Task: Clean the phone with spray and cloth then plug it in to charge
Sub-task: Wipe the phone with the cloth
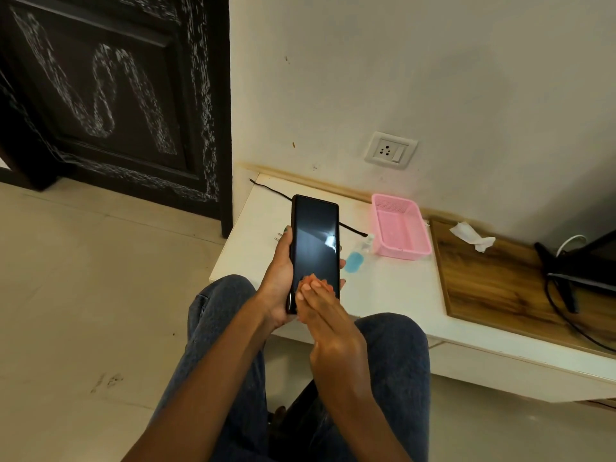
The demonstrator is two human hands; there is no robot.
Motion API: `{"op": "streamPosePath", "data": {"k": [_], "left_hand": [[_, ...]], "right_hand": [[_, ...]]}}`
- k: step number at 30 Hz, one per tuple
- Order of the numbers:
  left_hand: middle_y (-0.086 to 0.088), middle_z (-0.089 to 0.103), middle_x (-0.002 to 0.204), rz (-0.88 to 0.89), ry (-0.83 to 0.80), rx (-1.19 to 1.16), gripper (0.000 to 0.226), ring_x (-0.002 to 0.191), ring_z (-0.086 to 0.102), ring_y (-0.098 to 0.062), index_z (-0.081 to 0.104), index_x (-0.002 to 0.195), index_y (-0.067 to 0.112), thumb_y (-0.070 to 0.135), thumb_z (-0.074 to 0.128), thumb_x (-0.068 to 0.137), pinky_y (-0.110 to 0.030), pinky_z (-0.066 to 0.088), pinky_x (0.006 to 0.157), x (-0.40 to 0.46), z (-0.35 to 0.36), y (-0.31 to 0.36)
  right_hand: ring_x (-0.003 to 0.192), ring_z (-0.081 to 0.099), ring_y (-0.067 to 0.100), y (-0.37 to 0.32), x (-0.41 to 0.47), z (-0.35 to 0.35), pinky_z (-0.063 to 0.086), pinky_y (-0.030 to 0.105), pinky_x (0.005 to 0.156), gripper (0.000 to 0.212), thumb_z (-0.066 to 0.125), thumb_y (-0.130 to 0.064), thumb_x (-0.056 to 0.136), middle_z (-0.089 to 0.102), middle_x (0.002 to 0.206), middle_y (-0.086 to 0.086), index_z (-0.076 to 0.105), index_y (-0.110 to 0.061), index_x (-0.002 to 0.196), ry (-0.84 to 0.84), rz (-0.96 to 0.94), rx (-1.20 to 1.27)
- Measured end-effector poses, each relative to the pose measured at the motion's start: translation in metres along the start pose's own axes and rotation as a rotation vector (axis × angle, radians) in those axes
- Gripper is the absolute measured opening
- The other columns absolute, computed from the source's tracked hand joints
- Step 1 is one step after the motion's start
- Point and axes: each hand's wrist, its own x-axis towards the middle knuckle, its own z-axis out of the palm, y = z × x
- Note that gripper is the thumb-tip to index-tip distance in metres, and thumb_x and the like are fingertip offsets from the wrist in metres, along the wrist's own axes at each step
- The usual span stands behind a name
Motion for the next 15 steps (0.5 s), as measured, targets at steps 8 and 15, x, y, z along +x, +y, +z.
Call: {"op": "streamPosePath", "data": {"k": [8,15], "left_hand": [[-0.01,0.074,0.106,0.027,-0.014,0.031,0.06,0.097,0.071,-0.024,0.076,0.101,0.025,0.071,0.042,0.084,-0.034,0.058,0.073,0.005,0.01,-0.001],[-0.005,0.077,0.089,-0.005,-0.041,0.069,0.06,0.08,0.074,-0.019,0.079,0.084,0.032,0.072,0.035,0.086,-0.028,0.058,0.06,0.01,0.007,-0.009]], "right_hand": [[0.118,0.055,0.034,0.026,0.074,-0.025,0.045,0.041,0.101,0.04,0.06,0.017,0.076,0.059,0.124,0.021,0.062,0.007,0.115,0.061,0.001,0.011],[0.127,0.047,0.027,0.04,0.113,-0.03,0.031,0.029,0.109,0.037,0.05,0.017,0.08,0.056,0.13,0.016,0.063,0.005,0.113,-0.028,0.029,-0.001]]}}
